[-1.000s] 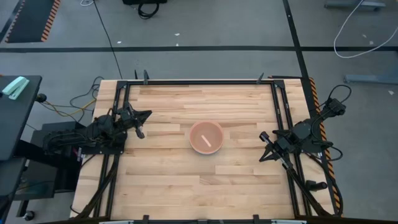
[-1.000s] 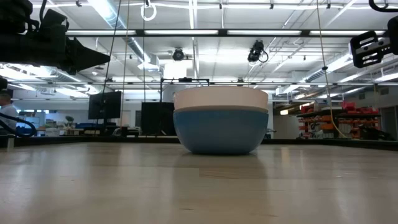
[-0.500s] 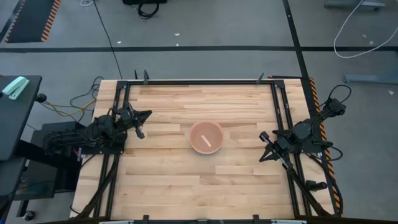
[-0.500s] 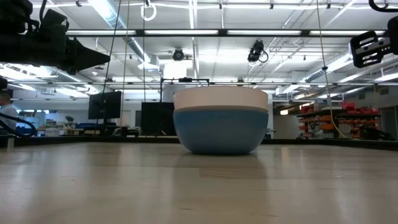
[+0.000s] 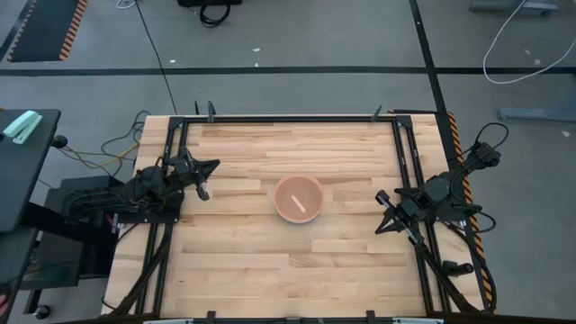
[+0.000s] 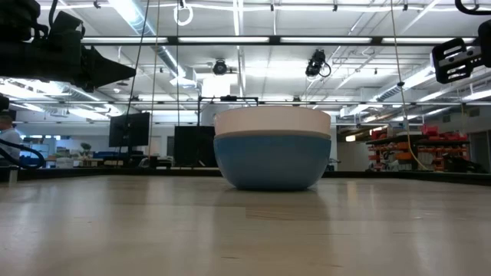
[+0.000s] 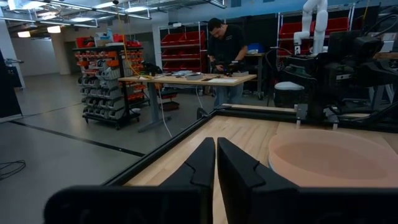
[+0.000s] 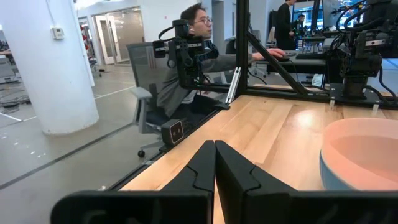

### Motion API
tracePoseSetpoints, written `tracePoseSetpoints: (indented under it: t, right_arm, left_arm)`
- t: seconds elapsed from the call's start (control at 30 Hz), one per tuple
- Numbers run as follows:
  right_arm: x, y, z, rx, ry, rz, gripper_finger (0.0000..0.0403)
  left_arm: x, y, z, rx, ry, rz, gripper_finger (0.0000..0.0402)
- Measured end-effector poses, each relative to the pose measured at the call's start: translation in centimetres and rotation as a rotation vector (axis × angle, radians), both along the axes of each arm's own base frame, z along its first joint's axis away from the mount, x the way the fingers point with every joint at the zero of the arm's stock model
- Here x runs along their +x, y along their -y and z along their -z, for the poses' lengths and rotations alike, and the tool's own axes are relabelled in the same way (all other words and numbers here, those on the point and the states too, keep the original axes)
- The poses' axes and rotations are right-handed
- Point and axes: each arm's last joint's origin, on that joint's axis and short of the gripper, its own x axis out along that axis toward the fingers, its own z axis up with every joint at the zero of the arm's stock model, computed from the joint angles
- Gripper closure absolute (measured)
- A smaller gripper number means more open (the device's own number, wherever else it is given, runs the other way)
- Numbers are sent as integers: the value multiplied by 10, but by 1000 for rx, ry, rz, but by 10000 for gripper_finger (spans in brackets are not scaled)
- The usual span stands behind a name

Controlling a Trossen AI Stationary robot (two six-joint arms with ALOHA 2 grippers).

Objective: Nest bowls inside each other
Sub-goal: Return to Home Position

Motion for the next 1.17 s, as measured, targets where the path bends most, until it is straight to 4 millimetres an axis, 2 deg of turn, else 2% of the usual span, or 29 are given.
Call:
tracePoseSetpoints:
  t: [0.33,0.67,0.97,1.17]
  right_arm:
    - [0,0,0,0,1,0,385]
    - [0,0,0,0,0,0,385]
    - [0,0,0,0,0,0,385]
    - [0,0,0,0,1,-1,385]
  left_arm:
    - [0,0,0,0,0,0,365]
    - [0,0,0,0,0,0,378]
    - [0,0,0,0,0,0,366]
    - [0,0,0,0,0,0,371]
